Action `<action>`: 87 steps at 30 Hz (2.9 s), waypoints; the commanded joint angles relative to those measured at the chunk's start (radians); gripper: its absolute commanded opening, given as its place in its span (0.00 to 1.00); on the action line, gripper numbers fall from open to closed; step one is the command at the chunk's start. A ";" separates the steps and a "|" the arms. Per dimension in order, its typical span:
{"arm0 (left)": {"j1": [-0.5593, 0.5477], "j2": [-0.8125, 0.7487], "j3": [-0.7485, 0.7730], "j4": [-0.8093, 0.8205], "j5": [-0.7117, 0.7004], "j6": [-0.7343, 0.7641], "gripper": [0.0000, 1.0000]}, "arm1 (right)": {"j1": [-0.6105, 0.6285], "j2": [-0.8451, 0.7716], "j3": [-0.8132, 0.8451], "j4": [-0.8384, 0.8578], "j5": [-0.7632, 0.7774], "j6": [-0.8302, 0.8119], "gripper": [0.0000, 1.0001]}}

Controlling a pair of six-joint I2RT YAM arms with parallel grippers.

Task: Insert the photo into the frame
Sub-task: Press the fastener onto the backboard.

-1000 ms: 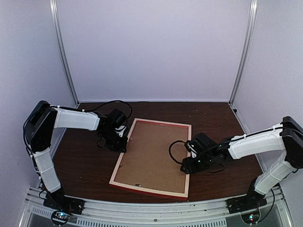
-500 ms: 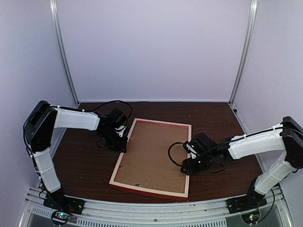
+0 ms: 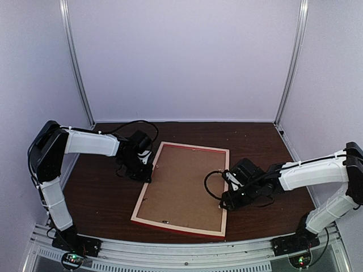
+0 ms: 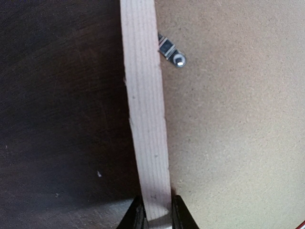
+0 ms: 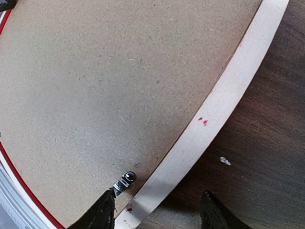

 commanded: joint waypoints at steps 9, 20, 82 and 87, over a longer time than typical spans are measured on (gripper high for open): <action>-0.002 0.007 -0.006 -0.019 -0.001 0.016 0.19 | -0.011 0.075 0.038 0.023 -0.029 0.060 0.60; -0.002 0.009 -0.002 -0.018 0.000 0.019 0.19 | -0.010 0.065 0.025 0.061 -0.030 0.102 0.59; -0.002 0.011 -0.011 -0.021 0.012 0.020 0.18 | -0.038 0.183 0.042 0.020 -0.087 -0.076 0.39; -0.002 0.000 -0.019 -0.017 0.013 0.015 0.18 | -0.067 0.202 0.031 0.026 -0.118 -0.096 0.38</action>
